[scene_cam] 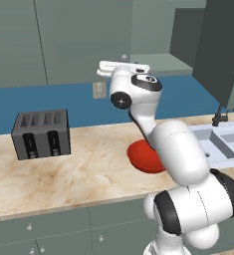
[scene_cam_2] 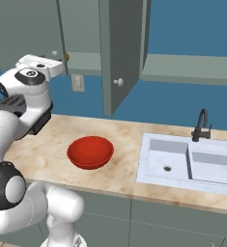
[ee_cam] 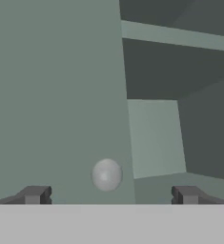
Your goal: Open the cabinet. Pick the orange and mango from the cabinet and place them into the bowl. Then close the cabinet.
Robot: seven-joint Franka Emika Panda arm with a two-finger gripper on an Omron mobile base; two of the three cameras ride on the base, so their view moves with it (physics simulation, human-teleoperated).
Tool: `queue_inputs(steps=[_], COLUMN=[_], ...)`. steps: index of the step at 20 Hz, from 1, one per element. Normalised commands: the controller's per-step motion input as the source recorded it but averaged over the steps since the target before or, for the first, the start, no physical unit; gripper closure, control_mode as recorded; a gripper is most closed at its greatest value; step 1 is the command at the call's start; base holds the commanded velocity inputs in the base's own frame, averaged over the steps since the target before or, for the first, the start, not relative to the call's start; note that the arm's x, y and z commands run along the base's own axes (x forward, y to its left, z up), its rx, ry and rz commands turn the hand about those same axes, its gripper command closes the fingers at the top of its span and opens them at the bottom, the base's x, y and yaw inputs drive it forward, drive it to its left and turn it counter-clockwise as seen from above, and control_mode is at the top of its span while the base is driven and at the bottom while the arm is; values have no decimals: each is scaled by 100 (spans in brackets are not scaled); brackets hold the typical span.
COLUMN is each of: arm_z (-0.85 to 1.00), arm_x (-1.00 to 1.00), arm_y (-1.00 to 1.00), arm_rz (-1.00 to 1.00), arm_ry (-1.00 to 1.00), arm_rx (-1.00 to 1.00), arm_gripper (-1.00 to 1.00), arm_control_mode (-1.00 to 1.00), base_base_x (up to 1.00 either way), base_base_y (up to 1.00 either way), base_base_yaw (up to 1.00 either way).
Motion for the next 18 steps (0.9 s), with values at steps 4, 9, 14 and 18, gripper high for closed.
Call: queue_inputs(steps=[4, 9, 14, 18], arm_z=[4, 6, 0, 0], arm_x=[13, 7, 46, 65], arm_y=[0, 0, -2, -2], arm_rz=[0, 0, 0, 0], arm_ry=[-2, -3, 1, 3], arm_rx=[0, 0, 0, 0], arm_gripper=[-100, -100, -100, -100], arm_control_mode=[-100, -100, -100, -100], base_base_x=[0, 0, 0, 0], base_base_y=[0, 0, 0, 0], base_base_yaw=[0, 0, 0, 0])
